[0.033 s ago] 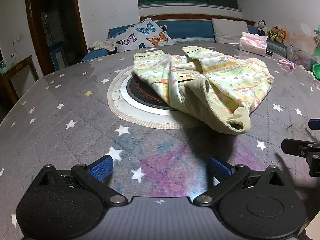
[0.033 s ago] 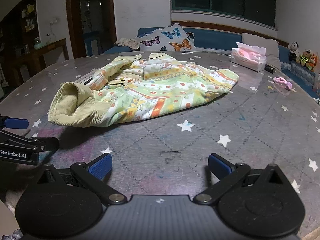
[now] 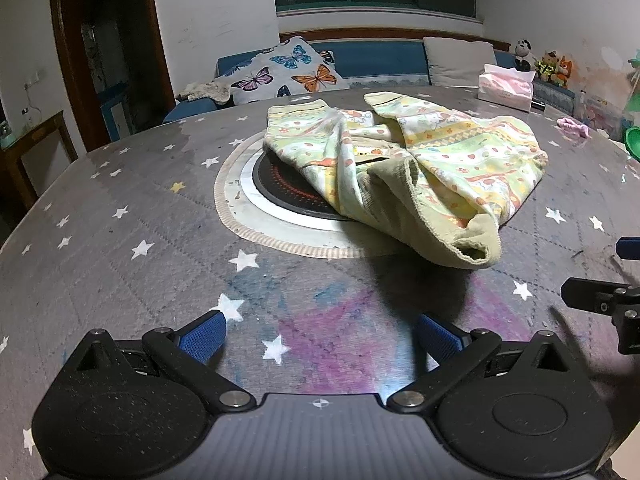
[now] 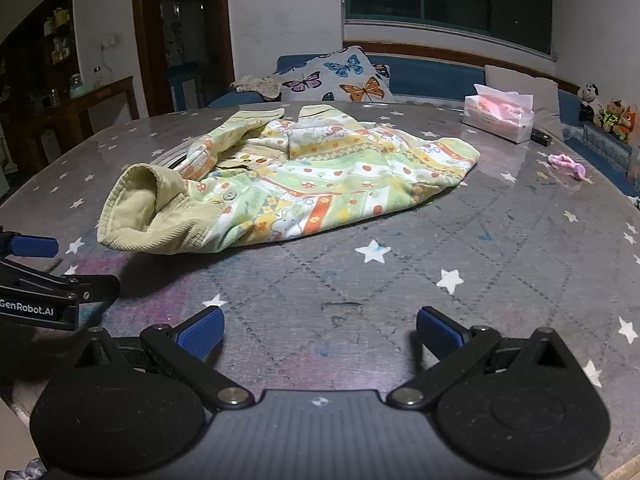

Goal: Fold clothes

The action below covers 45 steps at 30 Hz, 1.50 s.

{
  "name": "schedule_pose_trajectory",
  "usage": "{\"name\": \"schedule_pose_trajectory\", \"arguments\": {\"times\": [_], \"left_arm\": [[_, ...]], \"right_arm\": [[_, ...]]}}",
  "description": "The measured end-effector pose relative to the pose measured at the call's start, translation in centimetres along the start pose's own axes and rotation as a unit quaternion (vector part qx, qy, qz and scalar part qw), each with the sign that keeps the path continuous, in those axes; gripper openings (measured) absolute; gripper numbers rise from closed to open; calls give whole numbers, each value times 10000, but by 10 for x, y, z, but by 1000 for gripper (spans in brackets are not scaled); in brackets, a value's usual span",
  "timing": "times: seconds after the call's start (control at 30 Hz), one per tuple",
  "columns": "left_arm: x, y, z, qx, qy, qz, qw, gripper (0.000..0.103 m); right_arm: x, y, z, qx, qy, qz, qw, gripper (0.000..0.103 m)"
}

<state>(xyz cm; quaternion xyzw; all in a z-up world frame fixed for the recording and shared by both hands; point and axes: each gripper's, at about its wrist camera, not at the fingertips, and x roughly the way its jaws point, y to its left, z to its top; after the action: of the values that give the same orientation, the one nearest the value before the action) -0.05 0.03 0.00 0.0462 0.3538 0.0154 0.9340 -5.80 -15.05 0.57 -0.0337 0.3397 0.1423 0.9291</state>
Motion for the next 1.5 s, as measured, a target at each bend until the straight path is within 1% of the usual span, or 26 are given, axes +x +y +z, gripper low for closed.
{"name": "schedule_pose_trajectory", "arguments": {"times": [0.23, 0.4, 0.47, 0.9, 1.5], "left_arm": [[1, 1, -1, -26, -10, -39, 10000, 103], [5, 2, 3, -25, 54, -19, 10000, 103], [7, 3, 5, -37, 71, -29, 10000, 103], [12, 8, 14, -35, 26, 27, 10000, 103], [20, 12, 28, 21, 7, 91, 10000, 103]], "right_arm": [[0, 1, 1, 24, 45, -49, 10000, 103], [7, 11, 0, 36, 63, -85, 9999, 103], [10, 7, 3, 49, 106, -27, 9999, 103], [17, 3, 14, -21, 192, 16, 9998, 103], [28, 0, 34, -165, 194, 46, 9997, 103]]}}
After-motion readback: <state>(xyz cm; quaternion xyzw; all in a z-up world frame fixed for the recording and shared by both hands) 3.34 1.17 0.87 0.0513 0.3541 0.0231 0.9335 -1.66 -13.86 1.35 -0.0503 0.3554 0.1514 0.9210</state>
